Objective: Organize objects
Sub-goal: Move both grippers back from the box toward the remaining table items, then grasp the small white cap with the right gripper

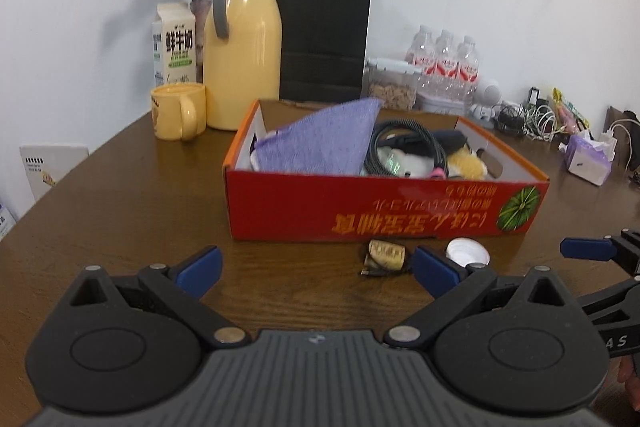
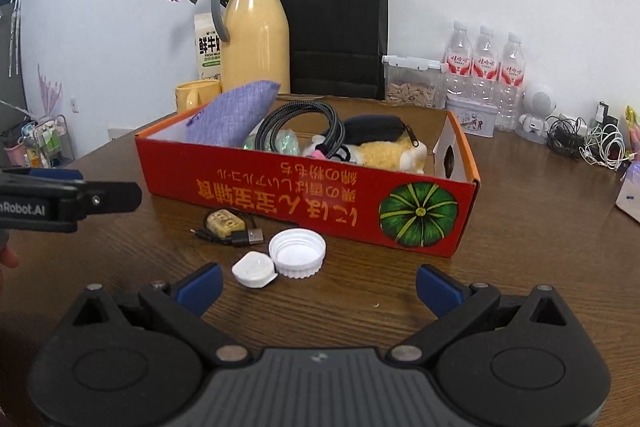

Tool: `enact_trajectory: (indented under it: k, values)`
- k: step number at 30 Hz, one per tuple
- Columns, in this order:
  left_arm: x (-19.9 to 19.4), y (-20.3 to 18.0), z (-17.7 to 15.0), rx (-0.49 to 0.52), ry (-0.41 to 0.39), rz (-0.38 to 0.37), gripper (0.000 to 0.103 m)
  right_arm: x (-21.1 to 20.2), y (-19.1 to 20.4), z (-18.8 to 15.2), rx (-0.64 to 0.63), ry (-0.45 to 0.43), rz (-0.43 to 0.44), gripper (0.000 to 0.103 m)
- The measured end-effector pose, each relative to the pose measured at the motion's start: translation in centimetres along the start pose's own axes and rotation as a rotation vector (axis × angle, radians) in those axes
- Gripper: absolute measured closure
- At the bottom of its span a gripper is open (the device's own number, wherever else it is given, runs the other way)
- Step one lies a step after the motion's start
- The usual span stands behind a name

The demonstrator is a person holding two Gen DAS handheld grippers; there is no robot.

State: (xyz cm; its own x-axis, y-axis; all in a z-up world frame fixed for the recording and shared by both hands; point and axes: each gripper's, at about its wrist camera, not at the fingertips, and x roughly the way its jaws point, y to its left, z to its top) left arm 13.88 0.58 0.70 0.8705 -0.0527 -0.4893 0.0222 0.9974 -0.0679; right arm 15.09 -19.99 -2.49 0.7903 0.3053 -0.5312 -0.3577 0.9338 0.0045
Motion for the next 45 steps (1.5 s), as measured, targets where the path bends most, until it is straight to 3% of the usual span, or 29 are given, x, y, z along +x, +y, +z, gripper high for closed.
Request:
enact_trajectory:
  k: [10,15,17,24,28,39,45]
  values:
    - [0.9,0.3,-0.9,0.003,0.010,0.006,0.000,1.4,0.4,-0.4,-0.020,0.022,-0.012,0.002]
    - [1.4,0.5,-1.2,-0.012,0.010,0.012,0.000,2.2,1.6,-0.1,-0.050,0.049,0.051,0.028]
    - [1.5,0.6,-1.3,-0.019,0.010,0.013,0.000,2.7,2.3,0.0,-0.061,0.067,0.073,0.044]
    - [1.6,1.3,-1.2,-0.054,0.019,0.000,0.000,4.4,3.7,0.7,-0.063,0.090,0.091,0.059]
    - [1.7,1.4,-1.3,-0.065,0.023,-0.006,0.000,4.6,3.9,0.8,-0.066,0.083,0.098,0.075]
    - [2.0,1.3,-1.4,-0.070,0.033,0.011,0.000,3.2,3.4,0.7,-0.051,0.011,0.097,0.076]
    - [2.0,1.1,-1.3,-0.059,0.036,0.027,0.000,2.3,2.0,0.6,-0.045,-0.046,0.050,0.076]
